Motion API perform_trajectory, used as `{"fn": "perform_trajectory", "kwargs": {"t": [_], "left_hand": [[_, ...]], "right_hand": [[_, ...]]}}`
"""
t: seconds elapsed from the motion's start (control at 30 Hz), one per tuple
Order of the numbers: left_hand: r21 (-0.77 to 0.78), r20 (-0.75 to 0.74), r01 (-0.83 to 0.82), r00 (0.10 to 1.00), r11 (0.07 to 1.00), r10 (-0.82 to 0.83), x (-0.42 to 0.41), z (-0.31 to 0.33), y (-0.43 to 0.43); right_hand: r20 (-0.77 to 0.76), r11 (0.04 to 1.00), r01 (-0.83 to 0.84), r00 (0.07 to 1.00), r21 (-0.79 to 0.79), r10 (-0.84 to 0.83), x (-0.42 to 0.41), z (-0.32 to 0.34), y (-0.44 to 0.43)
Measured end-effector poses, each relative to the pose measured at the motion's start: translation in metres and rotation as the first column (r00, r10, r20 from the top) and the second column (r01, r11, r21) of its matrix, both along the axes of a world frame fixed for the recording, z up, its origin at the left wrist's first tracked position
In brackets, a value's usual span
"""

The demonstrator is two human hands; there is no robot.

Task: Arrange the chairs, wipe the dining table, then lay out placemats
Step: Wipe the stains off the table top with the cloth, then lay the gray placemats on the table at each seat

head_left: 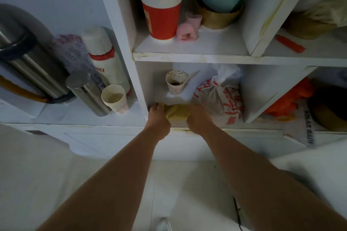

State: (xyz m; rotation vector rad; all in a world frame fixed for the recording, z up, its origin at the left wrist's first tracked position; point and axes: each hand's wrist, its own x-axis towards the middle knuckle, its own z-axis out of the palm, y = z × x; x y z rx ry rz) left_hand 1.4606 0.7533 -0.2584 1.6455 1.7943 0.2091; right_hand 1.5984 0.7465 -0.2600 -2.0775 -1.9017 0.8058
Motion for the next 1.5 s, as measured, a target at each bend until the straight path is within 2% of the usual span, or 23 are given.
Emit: {"fn": "perform_trajectory", "kwargs": {"t": [0.13, 0.23, 0.37, 0.47, 0.6, 0.77, 0.9, 1.13, 1.23, 1.5], "left_hand": [[-0.008, -0.022, 0.019, 1.000, 1.000, -0.019, 0.003, 0.003, -0.003], [-0.015, 0.007, 0.016, 1.000, 1.000, -0.016, 0.006, 0.019, -0.012], [-0.010, 0.095, 0.012, 0.995, 1.000, -0.011, 0.019, 0.047, -0.029], [0.019, 0.129, 0.044, 0.991, 0.999, -0.046, 0.035, 0.070, -0.044], [0.108, 0.155, 0.124, 0.978, 0.986, -0.140, 0.067, 0.093, -0.062], [0.110, 0.178, 0.186, 0.963, 0.976, -0.203, 0.114, 0.098, -0.084], [0.117, 0.216, 0.208, 0.949, 0.971, -0.229, 0.157, 0.091, -0.110], [-0.065, 0.281, 0.151, 0.951, 0.986, -0.127, 0.243, 0.052, -0.181], [-0.090, 0.256, 0.146, 0.959, 0.985, -0.118, 0.277, 0.034, -0.210], [-0.160, 0.190, 0.148, 0.975, 0.976, -0.116, 0.350, -0.036, -0.273]], "right_hand": [[-0.046, 0.994, 0.108, 0.993, 0.002, -0.108, 0.003, -0.004, -0.005], [-0.091, 0.985, 0.174, 0.980, -0.021, -0.175, 0.009, 0.018, -0.020], [-0.122, 0.952, 0.276, 0.949, -0.131, -0.292, 0.028, 0.046, -0.050], [-0.164, 0.931, 0.339, 0.919, -0.132, -0.358, 0.046, 0.063, -0.073], [-0.148, 0.906, 0.413, 0.894, -0.093, -0.422, 0.079, 0.085, -0.103], [-0.109, 0.886, 0.452, 0.880, -0.101, -0.462, 0.128, 0.094, -0.142], [-0.094, 0.875, 0.468, 0.873, -0.123, -0.479, 0.179, 0.090, -0.178], [0.001, 0.835, 0.533, 0.843, -0.138, -0.538, 0.279, 0.062, -0.264], [0.000, 0.820, 0.545, 0.833, -0.178, -0.553, 0.313, 0.039, -0.297], [-0.016, 0.702, 0.666, 0.723, -0.254, -0.691, 0.371, -0.034, -0.368]]}}
